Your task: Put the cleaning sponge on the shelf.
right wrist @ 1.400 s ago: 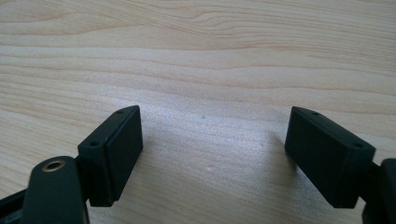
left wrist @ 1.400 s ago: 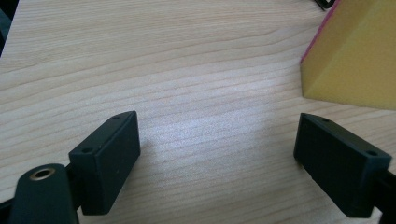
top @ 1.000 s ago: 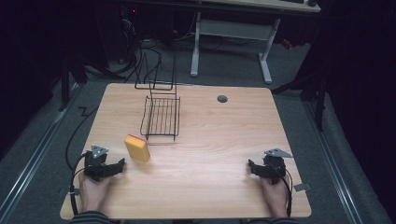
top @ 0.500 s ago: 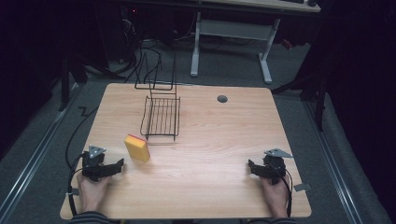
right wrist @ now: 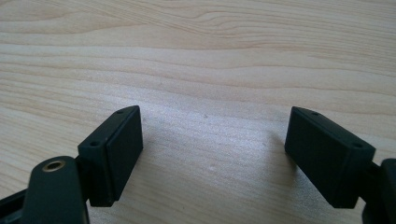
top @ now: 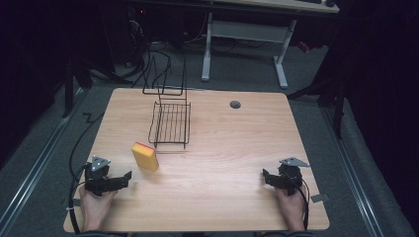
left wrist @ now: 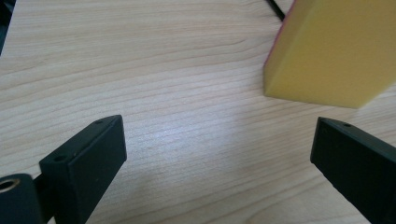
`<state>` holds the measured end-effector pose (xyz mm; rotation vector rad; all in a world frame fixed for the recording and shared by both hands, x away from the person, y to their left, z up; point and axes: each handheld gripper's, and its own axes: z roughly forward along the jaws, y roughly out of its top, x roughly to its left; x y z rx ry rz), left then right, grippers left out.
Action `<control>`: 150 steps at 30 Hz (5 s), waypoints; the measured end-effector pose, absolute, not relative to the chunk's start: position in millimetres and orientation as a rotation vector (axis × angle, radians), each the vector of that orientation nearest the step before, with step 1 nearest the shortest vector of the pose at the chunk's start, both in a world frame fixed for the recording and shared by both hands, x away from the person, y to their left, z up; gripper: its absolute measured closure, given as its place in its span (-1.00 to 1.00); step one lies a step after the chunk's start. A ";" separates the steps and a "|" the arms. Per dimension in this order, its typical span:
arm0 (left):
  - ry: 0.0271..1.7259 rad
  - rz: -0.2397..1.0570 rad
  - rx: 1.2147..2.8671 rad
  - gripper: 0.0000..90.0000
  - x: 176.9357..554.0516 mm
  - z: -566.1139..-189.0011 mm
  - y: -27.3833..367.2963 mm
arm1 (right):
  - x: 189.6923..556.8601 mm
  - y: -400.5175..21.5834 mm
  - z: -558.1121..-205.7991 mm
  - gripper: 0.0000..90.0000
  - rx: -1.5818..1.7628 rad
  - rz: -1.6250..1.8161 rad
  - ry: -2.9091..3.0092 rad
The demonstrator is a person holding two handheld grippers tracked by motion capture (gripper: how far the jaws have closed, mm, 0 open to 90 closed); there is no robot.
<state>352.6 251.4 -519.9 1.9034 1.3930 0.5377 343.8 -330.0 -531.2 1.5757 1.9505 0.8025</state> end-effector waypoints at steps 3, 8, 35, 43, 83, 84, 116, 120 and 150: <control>1.374 0.518 1.893 -0.94 349.2 -515.8 249.5 | 343.8 -330.0 -531.2 -0.57 1.576 0.803 1.950; 1.339 0.511 1.888 -1.00 344.7 -508.9 244.3 | 343.8 -330.0 -531.2 -0.57 1.576 0.803 1.950; 1.229 0.511 1.928 -1.00 342.0 -498.6 199.1 | 343.1 -329.5 -531.1 -0.57 1.576 0.805 1.954; 1.226 0.530 1.920 -1.00 352.1 -495.3 190.4 | 343.0 -329.5 -531.1 -0.57 1.575 0.805 1.955; 1.251 0.547 1.911 -0.67 384.9 -503.3 178.3 | 342.6 -329.4 -530.9 -0.57 1.576 0.803 1.958; 1.242 0.552 1.912 -0.64 384.2 -503.0 177.7 | 342.6 -329.4 -530.9 -0.57 1.576 0.802 1.958; 1.123 0.490 1.943 -0.37 379.6 -469.8 170.5 | 342.6 -329.4 -530.9 -0.57 1.570 0.803 1.964; 1.116 0.478 1.939 -0.37 381.2 -465.8 168.7 | 342.7 -329.4 -530.9 -0.57 1.570 0.803 1.963; 1.068 0.452 1.963 -0.39 417.1 -429.4 144.7 | 342.8 -329.0 -530.9 -0.57 1.577 0.803 1.959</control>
